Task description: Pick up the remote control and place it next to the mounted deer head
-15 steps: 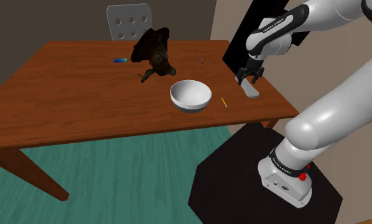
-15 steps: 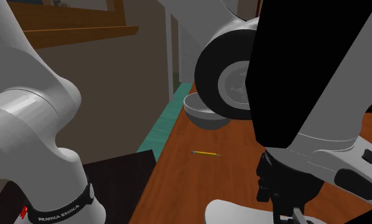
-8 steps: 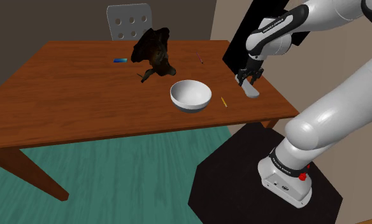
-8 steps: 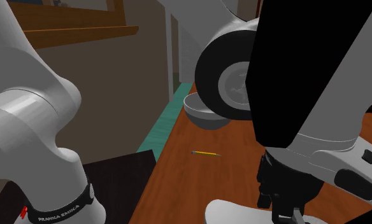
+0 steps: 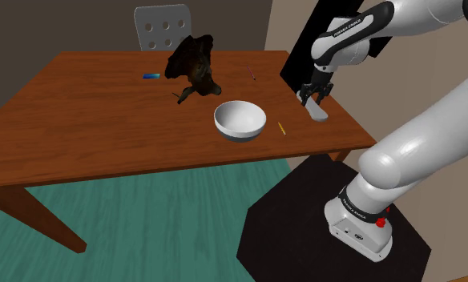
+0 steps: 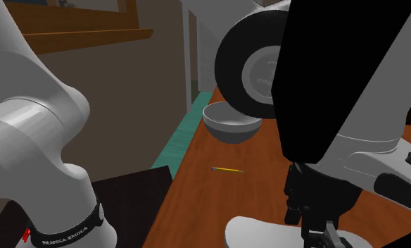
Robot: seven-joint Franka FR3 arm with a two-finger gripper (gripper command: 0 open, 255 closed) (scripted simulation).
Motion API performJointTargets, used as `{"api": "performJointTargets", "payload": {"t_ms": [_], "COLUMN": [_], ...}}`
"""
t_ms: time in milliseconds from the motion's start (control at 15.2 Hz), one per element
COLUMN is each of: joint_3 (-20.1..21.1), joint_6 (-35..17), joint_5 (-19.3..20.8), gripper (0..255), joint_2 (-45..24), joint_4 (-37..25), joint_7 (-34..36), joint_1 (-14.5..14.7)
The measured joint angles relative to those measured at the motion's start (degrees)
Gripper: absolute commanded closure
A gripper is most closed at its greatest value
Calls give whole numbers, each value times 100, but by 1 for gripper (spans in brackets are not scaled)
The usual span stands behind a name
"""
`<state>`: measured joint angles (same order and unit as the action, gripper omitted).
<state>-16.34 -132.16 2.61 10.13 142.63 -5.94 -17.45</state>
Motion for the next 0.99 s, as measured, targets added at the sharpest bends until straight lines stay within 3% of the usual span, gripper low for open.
{"api": "performJointTargets", "payload": {"t_ms": [990], "joint_3": [93], "joint_6": [1243], "joint_5": [127], "gripper": [255], "joint_2": [630], "joint_4": [-641], "joint_7": [127], "joint_1": [-34]}}
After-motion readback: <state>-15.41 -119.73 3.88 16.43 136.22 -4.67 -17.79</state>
